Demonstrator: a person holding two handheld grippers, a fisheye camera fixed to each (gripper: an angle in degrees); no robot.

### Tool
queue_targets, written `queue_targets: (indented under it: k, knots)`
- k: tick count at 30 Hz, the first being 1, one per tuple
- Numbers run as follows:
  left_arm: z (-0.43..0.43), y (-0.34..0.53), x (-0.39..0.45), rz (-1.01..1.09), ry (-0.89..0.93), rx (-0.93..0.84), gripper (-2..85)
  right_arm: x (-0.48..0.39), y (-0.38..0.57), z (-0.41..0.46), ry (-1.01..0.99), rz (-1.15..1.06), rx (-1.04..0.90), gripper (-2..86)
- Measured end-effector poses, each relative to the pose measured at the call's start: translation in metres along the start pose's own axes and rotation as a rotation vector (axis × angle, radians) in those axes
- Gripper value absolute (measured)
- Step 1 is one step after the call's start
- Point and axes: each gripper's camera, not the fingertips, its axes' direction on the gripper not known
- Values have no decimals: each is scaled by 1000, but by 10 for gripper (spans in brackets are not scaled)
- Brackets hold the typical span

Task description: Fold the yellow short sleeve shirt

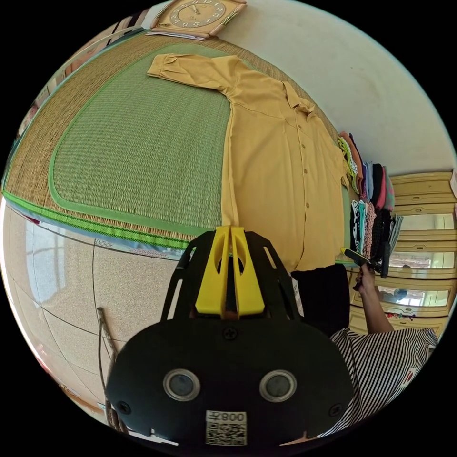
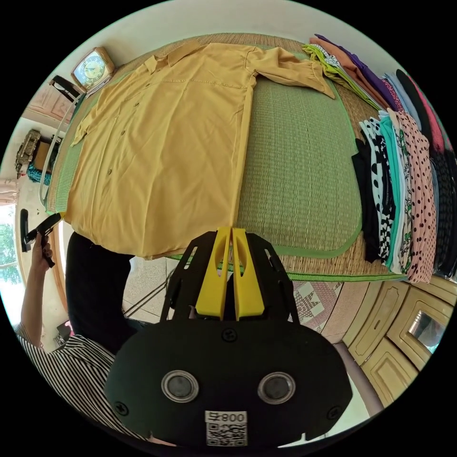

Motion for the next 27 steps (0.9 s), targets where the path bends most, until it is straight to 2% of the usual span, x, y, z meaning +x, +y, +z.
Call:
queue_targets:
  k: [6, 13, 18, 24, 27]
  knots:
    - [-6, -17, 12, 8, 4, 15, 2, 13, 1, -27, 3, -8, 33, 1]
    - [0, -38, 23, -17, -6, -8, 3, 21, -4, -14, -41, -1, -19, 3]
    - [1, -58, 38, -25, -22, 11, 4, 38, -20, -10, -168, 48, -25, 8]
    - [-13, -76, 44, -92, -25, 131, 5, 75, -17, -25, -260, 158, 46, 18]
    - [-21, -89, 55, -74, 51, 218, 4, 84, -30, -38, -301, 160, 107, 16]
